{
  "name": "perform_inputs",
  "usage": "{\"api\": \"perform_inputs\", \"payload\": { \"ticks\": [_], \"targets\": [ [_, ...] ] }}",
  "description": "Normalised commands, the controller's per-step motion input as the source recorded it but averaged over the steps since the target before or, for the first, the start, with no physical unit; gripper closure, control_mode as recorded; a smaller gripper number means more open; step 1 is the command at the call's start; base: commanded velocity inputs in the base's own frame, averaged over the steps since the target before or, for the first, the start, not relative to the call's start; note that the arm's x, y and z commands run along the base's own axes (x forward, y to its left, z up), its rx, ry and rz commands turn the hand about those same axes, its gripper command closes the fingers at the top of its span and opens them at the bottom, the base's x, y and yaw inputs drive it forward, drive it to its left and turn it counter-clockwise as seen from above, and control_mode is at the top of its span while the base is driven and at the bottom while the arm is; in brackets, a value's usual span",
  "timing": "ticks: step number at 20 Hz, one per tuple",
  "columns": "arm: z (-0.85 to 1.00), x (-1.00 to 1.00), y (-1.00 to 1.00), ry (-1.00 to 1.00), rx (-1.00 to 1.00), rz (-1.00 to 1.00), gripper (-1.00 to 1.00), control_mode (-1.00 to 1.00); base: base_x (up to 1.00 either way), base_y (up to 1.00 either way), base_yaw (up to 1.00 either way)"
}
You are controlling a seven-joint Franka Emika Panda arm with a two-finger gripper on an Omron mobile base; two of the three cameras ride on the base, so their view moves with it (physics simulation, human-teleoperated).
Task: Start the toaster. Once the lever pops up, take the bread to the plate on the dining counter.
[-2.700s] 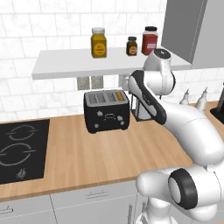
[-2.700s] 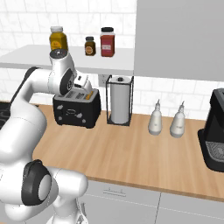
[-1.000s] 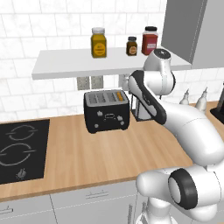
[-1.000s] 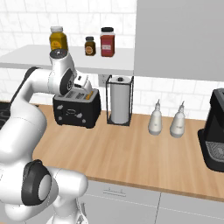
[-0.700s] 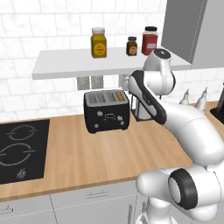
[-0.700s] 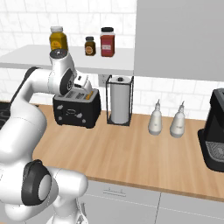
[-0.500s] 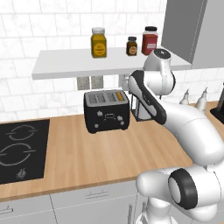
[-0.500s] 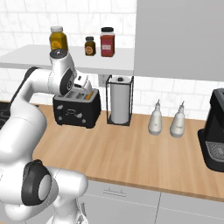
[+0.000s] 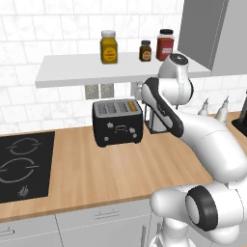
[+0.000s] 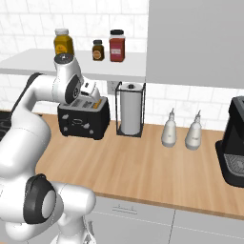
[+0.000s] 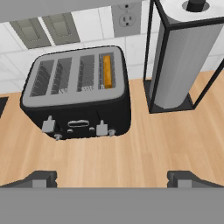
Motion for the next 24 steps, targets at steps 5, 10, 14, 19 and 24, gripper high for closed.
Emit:
{"api": "perform_inputs", "payload": {
  "ticks": [5,10,14,19,24],
  "targets": [
    [0.00,0.00,0.00,0.00,0.00,0.00,-1.00,-1.00,0.00,0.00,0.00],
    [0.00,0.00,0.00,0.00,0.00,0.00,-1.00,-1.00,0.00,0.00,0.00],
    [0.00,0.00,0.00,0.00,0.00,0.00,-1.00,-1.00,0.00,0.00,0.00],
    [0.00,0.00,0.00,0.00,0.00,0.00,-1.00,-1.00,0.00,0.00,0.00],
    [0.00,0.00,0.00,0.00,0.00,0.00,-1.00,-1.00,0.00,0.00,0.00]
  ]
}}
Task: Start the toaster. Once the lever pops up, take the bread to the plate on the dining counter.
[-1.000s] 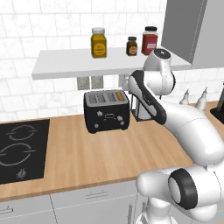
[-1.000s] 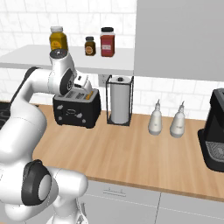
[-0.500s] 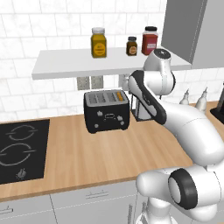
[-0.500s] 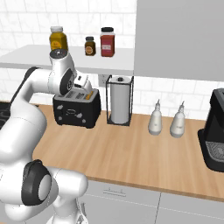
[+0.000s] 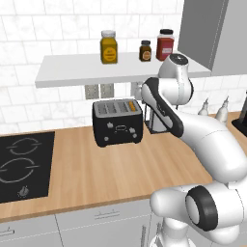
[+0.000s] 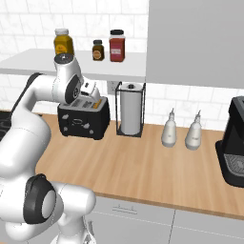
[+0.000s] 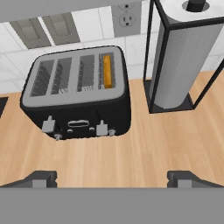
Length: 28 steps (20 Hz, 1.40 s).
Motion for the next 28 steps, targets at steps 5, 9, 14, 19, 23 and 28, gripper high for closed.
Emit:
{"api": "perform_inputs", "payload": {
  "ticks": [5,9,14,19,23,28],
  "targets": [
    [0.00,0.00,0.00,0.00,0.00,0.00,-1.00,-1.00,0.00,0.00,0.00],
    [0.00,0.00,0.00,0.00,0.00,0.00,-1.00,-1.00,0.00,0.00,0.00],
    [0.00,0.00,0.00,0.00,0.00,0.00,-1.00,-1.00,0.00,0.00,0.00],
    [0.00,0.00,0.00,0.00,0.00,0.00,-1.00,-1.00,0.00,0.00,0.00],
    [0.00,0.00,0.00,0.00,0.00,0.00,-1.00,-1.00,0.00,0.00,0.00],
    [0.00,0.00,0.00,0.00,0.00,0.00,-1.00,-1.00,0.00,0.00,0.00]
  ]
}}
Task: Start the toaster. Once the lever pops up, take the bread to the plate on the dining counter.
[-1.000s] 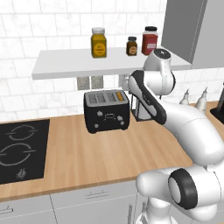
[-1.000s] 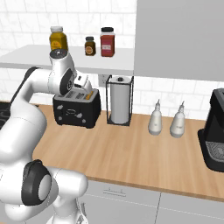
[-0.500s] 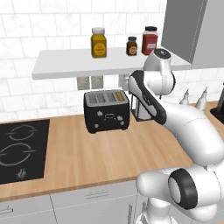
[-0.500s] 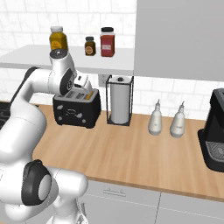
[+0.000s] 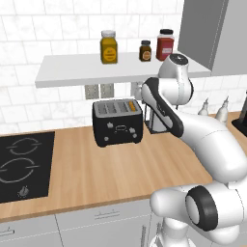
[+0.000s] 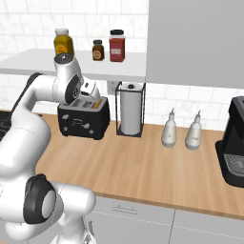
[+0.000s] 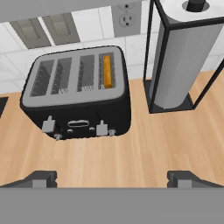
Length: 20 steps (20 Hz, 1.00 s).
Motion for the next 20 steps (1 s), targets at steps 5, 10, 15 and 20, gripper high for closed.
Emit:
{"api": "perform_inputs", "payload": {
  "ticks": [5,10,15,20],
  "targets": [
    [0.00,0.00,0.00,0.00,0.00,0.00,-1.00,-1.00,0.00,0.00,0.00],
    [0.00,0.00,0.00,0.00,0.00,0.00,-1.00,-1.00,0.00,0.00,0.00],
    [0.00,0.00,0.00,0.00,0.00,0.00,-1.00,-1.00,0.00,0.00,0.00],
    [0.00,0.00,0.00,0.00,0.00,0.00,-1.00,-1.00,0.00,0.00,0.00]
  ]
}}
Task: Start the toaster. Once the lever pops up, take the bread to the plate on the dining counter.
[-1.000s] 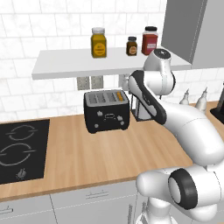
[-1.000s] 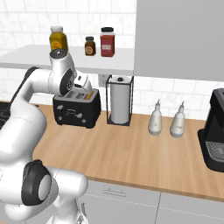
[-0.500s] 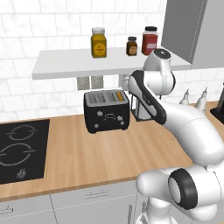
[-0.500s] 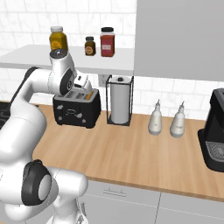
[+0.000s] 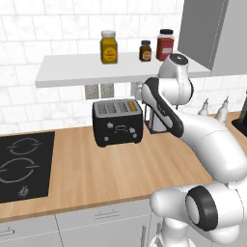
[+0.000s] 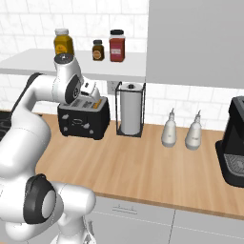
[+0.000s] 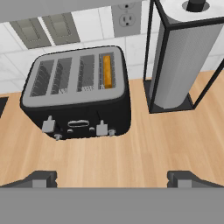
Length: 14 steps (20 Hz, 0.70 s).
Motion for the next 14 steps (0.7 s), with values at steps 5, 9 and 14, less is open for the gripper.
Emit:
{"api": "perform_inputs", "payload": {
  "ticks": [5,9,14],
  "targets": [
    [0.00,0.00,0.00,0.00,0.00,0.00,-1.00,-1.00,0.00,0.00,0.00],
    [0.00,0.00,0.00,0.00,0.00,0.00,-1.00,-1.00,0.00,0.00,0.00],
    [0.00,0.00,0.00,0.00,0.00,0.00,-1.00,-1.00,0.00,0.00,0.00]
  ]
}}
